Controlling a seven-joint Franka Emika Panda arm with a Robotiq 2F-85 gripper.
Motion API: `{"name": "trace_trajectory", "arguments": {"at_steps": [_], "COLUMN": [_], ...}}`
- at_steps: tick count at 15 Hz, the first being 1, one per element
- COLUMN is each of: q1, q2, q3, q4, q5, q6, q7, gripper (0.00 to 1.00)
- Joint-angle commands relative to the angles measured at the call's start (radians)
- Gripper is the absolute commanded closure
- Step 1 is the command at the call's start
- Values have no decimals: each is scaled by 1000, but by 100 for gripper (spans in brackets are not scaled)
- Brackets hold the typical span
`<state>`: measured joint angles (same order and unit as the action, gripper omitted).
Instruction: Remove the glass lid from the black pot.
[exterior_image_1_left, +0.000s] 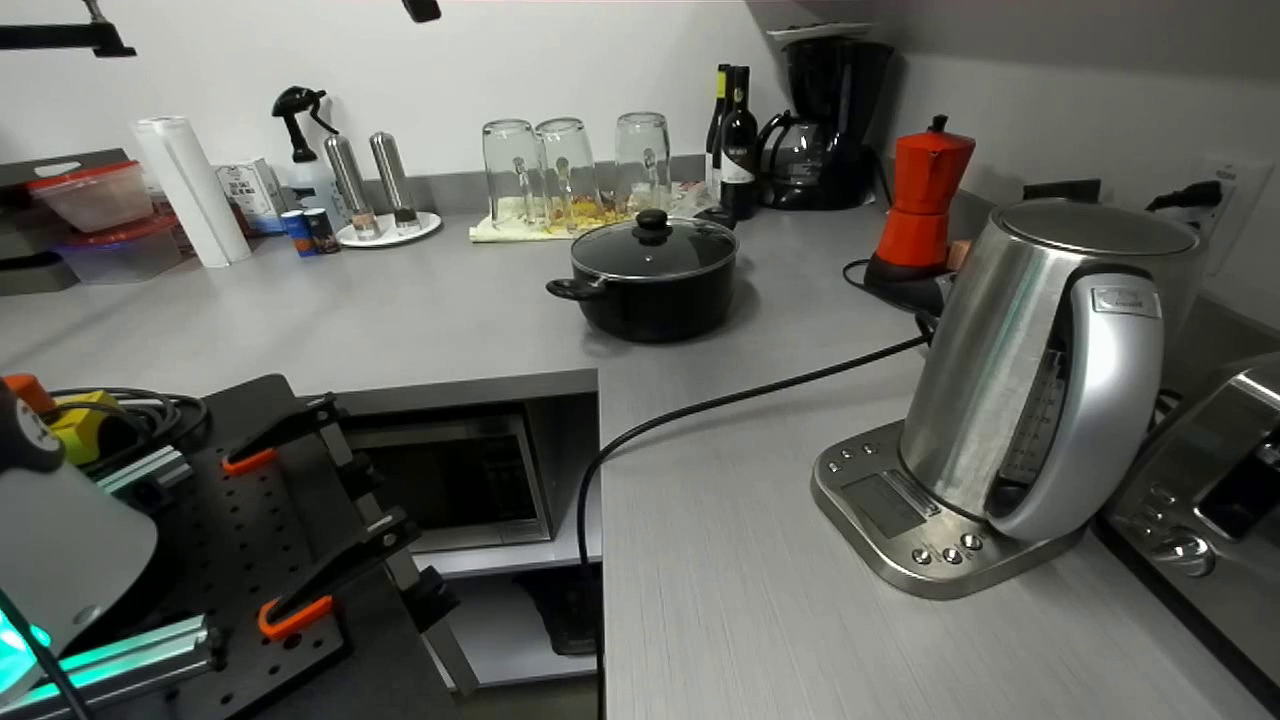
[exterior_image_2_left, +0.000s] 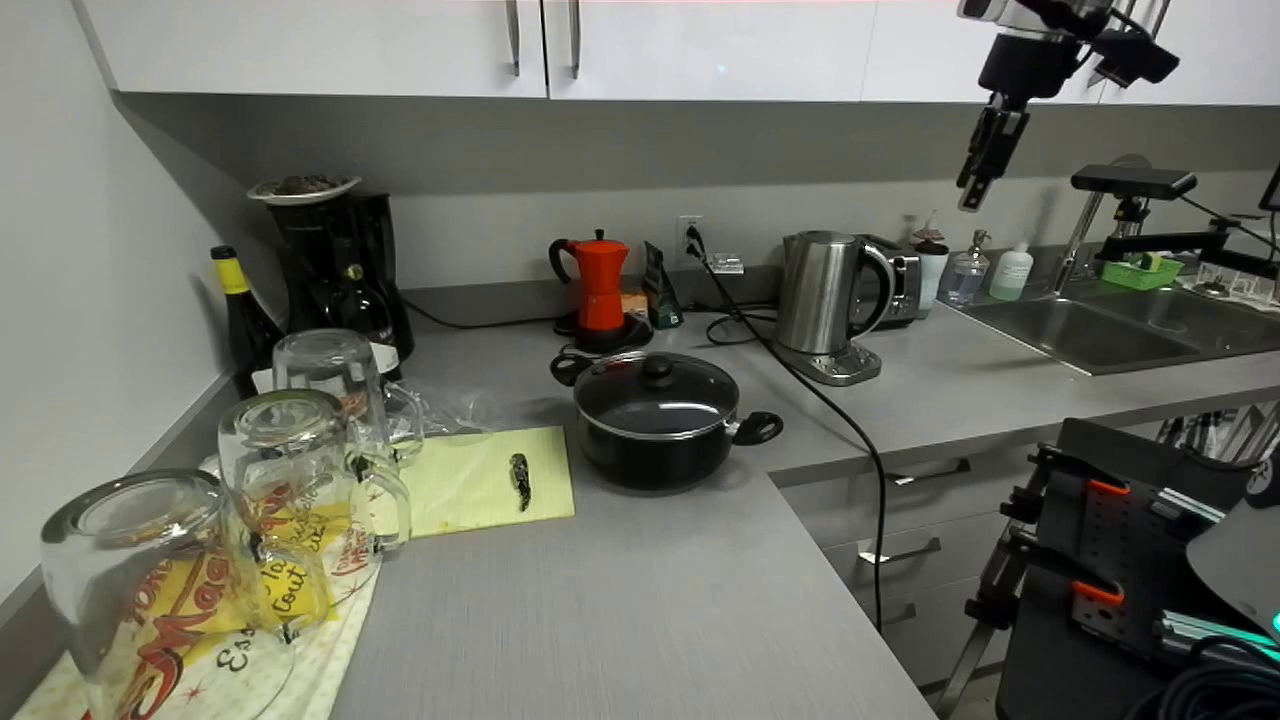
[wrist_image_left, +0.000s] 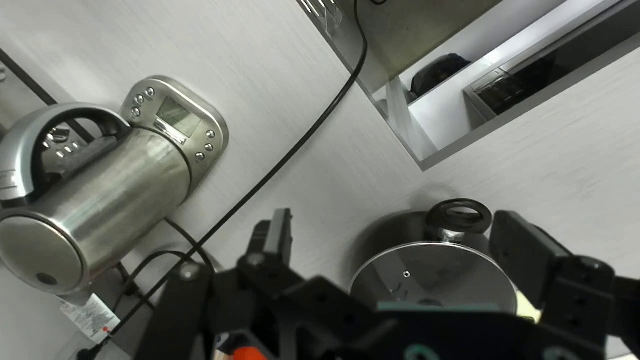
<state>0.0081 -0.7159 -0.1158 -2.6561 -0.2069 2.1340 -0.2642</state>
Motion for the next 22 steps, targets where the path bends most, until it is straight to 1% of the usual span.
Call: {"name": "trace_trajectory", "arguments": {"at_steps": [1, 6, 14, 20, 22], "q1": [40, 64, 81, 72, 68], "q2": [184, 384, 679, 876, 942], "q3": [2, 27, 106, 165, 178], "q4": [132, 307, 592, 759, 805], "q5": [19, 25, 67, 133, 133], "q6": [19, 11, 4, 17, 23], "q7": [-61, -101, -138, -159, -159], "gripper": [0, 0, 0, 0, 0]}}
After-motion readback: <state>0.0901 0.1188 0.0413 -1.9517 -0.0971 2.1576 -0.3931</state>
